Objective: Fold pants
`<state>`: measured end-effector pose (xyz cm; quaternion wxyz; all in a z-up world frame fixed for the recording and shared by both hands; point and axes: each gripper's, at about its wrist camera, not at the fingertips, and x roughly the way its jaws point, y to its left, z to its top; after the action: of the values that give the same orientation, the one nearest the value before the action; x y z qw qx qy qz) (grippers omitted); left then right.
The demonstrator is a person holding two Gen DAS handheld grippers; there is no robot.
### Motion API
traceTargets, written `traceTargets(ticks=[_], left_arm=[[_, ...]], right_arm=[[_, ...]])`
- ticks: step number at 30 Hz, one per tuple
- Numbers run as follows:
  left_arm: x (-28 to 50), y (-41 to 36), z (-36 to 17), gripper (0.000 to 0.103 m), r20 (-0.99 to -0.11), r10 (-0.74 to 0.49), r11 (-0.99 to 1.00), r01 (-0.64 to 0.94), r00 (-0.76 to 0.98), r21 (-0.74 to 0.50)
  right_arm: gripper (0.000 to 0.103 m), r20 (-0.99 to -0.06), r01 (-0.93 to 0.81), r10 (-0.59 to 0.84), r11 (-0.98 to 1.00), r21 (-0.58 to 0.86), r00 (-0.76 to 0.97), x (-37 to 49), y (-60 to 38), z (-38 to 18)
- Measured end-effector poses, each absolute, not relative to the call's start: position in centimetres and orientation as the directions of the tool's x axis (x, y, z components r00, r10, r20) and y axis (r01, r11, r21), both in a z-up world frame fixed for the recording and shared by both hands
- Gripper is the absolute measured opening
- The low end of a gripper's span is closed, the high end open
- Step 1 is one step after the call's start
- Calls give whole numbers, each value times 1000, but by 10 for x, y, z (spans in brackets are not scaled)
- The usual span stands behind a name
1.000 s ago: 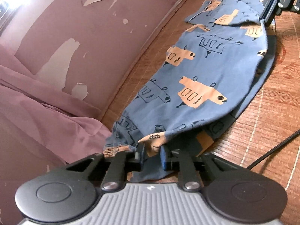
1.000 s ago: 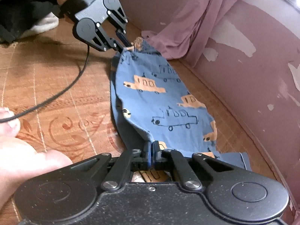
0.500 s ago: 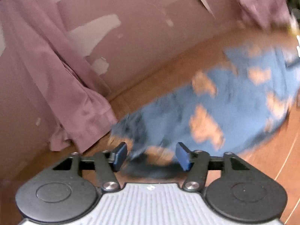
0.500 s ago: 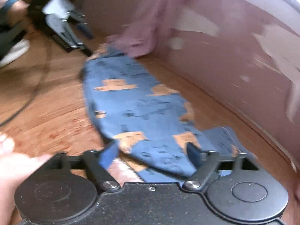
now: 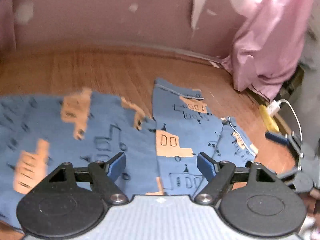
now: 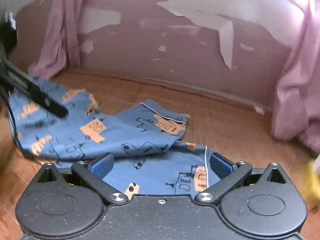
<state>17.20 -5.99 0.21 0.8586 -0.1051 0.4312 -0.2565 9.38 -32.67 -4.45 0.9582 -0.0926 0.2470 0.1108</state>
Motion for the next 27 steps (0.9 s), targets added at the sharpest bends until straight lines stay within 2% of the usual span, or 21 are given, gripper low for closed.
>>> traceTargets(ticks=[1, 3, 5, 7, 10, 12, 16, 18, 21, 27], left_arm=[[176, -61, -3, 77, -694, -534, 845, 326, 483, -424], [183, -59, -14, 65, -702, -550, 835, 276, 452, -476], [184, -55, -21, 62, -697, -560, 826, 239, 447, -510], [185, -53, -26, 50, -696, -582, 809, 210, 421, -550], [182, -45, -34, 40, -685, -613, 777, 146, 393, -612], [180, -40, -40, 35, -676, -632, 756, 109, 380, -646], [185, -31, -50, 30, -652, -676, 700, 23, 344, -714], [189, -33, -55, 17, -656, -682, 691, -8, 325, -722], [191, -33, -62, 4, -661, -683, 685, -43, 309, -728], [189, -32, -58, 1, -671, -669, 703, -20, 321, -711]], right_arm=[[102, -486, -259, 185, 962, -89, 854, 94, -331, -45], [102, -473, -275, 230, 961, -27, 851, 97, -336, -46], [102, -454, -306, 286, 951, 29, 844, 102, -339, -44], [99, -437, -326, 327, 942, 80, 838, 107, -339, -42], [93, -416, -366, 408, 913, 180, 813, 121, -340, -44], [85, -413, -381, 437, 899, 214, 799, 128, -338, -45], [71, -443, -386, 466, 884, 263, 766, 143, -335, -54], [69, -471, -380, 460, 888, 260, 753, 145, -335, -60], [69, -507, -364, 453, 891, 271, 733, 150, -336, -67], [70, -593, -356, 430, 902, 245, 681, 198, -326, -38]])
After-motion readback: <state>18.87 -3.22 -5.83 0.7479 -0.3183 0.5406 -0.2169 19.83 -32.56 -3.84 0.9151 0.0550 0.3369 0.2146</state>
